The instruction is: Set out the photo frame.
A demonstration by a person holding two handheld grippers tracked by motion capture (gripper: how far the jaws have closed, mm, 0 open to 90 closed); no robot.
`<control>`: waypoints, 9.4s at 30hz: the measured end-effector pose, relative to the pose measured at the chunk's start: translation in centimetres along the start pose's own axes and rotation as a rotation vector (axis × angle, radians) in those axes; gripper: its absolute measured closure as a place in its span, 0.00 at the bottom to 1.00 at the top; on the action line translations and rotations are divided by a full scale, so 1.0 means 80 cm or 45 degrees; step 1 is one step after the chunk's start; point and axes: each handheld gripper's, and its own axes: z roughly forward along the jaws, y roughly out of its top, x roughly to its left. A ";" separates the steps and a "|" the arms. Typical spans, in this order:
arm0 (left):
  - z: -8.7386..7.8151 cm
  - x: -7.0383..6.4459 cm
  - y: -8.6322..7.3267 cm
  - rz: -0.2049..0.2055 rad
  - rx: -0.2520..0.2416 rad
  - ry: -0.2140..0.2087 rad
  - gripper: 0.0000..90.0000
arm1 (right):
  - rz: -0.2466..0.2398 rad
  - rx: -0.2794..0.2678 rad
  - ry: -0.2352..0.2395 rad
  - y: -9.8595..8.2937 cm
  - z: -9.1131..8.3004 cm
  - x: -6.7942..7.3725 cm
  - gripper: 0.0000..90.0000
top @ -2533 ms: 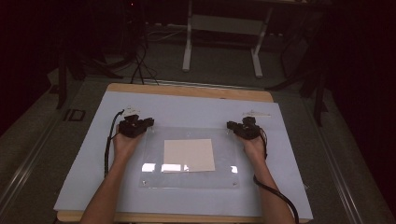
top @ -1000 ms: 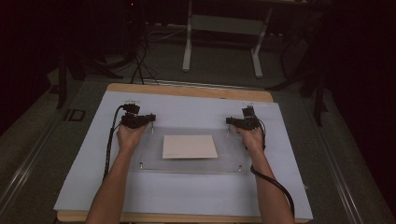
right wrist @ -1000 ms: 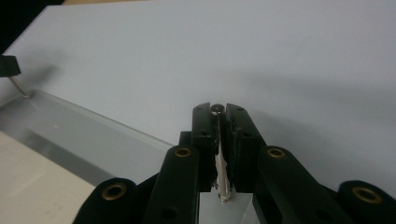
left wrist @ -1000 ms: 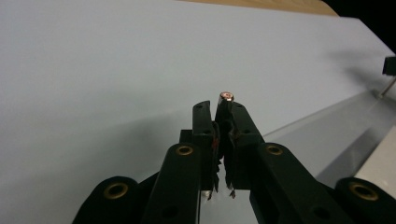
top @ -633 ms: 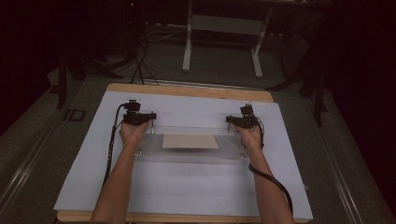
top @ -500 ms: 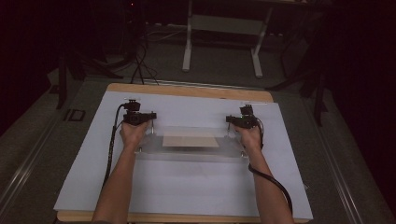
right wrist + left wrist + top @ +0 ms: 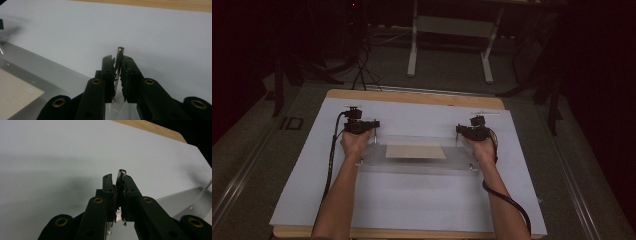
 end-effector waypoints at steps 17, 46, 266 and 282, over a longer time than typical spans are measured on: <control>0.001 0.001 0.000 -0.017 -0.003 -0.005 0.93 | -0.125 -0.068 0.154 0.008 -0.065 0.034 1.00; 0.002 0.000 0.000 -0.032 -0.006 -0.006 0.92 | -0.304 -0.067 0.362 -0.012 -0.139 0.115 1.00; -0.074 -0.043 -0.014 0.733 -0.232 -0.055 0.60 | -0.311 -0.276 -0.038 -0.004 -0.072 0.039 0.42; -0.066 -0.053 -0.008 0.768 -0.244 0.069 0.60 | -0.363 -0.340 -0.047 0.002 -0.052 0.047 0.51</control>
